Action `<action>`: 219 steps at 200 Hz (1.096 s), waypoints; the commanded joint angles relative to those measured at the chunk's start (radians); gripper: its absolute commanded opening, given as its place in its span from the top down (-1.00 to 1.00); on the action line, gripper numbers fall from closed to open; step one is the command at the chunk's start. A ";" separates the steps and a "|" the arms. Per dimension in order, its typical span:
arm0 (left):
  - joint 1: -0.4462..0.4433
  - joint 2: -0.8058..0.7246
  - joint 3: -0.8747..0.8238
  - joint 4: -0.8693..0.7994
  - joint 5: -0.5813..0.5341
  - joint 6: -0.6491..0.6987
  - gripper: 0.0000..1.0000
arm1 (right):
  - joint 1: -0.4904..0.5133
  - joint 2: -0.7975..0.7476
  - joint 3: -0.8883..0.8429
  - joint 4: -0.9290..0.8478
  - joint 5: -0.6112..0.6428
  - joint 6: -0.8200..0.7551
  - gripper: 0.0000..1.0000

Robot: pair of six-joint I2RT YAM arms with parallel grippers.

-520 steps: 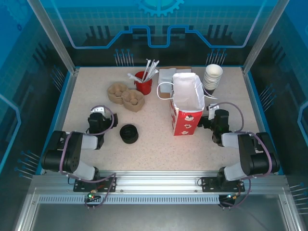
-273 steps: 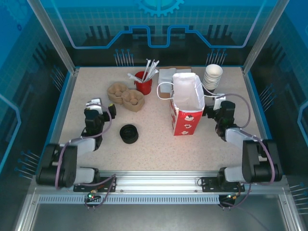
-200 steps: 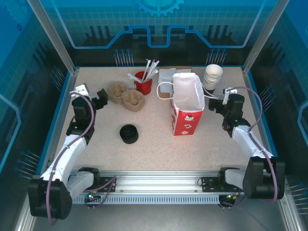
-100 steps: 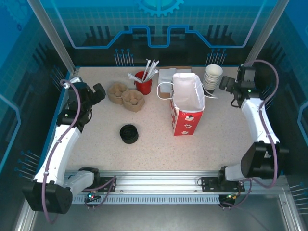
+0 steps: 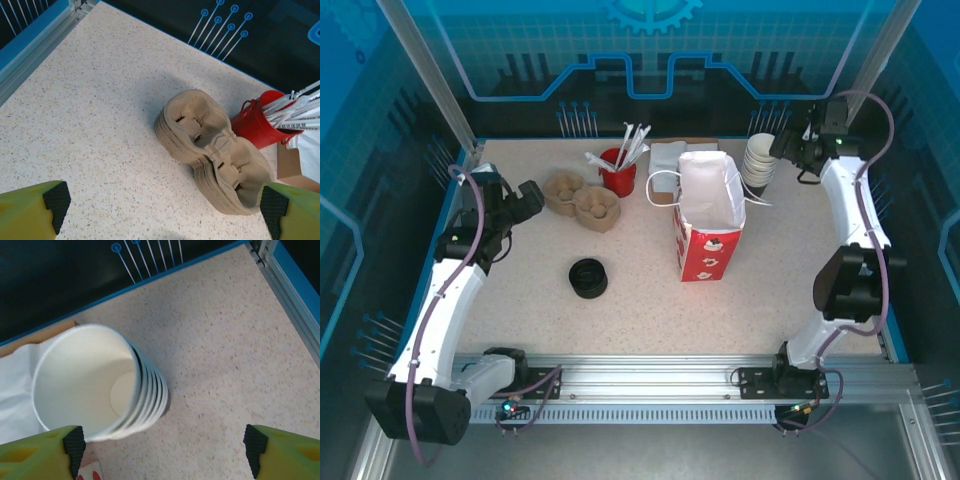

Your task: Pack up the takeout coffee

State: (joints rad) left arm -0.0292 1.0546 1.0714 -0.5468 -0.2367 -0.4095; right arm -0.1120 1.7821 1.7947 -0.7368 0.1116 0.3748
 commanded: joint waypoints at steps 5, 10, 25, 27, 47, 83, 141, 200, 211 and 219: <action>-0.001 -0.014 0.039 -0.031 0.033 0.026 -0.98 | 0.012 0.076 0.095 -0.085 -0.031 0.015 -0.52; -0.001 -0.013 0.040 -0.033 0.034 0.025 -0.98 | 0.012 0.087 0.107 -0.088 -0.037 0.016 -0.47; -0.002 -0.010 0.041 -0.033 0.034 0.022 -0.98 | 0.014 0.121 0.142 -0.096 -0.047 0.019 -0.38; -0.002 -0.010 0.041 -0.033 0.035 0.021 -0.98 | 0.014 0.128 0.148 -0.098 -0.048 0.019 -0.38; -0.001 -0.007 0.044 -0.033 0.037 0.016 -0.98 | 0.013 0.170 0.188 -0.107 -0.049 0.021 -0.30; -0.002 0.004 0.057 -0.045 0.030 0.017 -0.98 | 0.012 0.227 0.256 -0.125 -0.063 0.016 -0.03; -0.001 -0.004 0.065 -0.063 0.017 0.021 -0.98 | 0.013 0.276 0.311 -0.144 -0.069 0.014 0.34; -0.001 -0.012 0.065 -0.071 0.010 0.023 -0.98 | 0.012 0.294 0.322 -0.156 -0.066 0.008 0.50; -0.001 -0.012 0.065 -0.071 0.011 0.021 -0.98 | 0.012 0.296 0.323 -0.154 -0.067 0.007 0.55; -0.002 -0.013 0.065 -0.073 0.011 0.021 -0.98 | 0.013 0.294 0.324 -0.156 -0.069 0.006 0.63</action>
State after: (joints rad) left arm -0.0292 1.0557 1.1046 -0.5987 -0.2195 -0.4095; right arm -0.1051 2.0632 2.0842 -0.8684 0.0616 0.3870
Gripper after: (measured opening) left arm 0.990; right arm 0.220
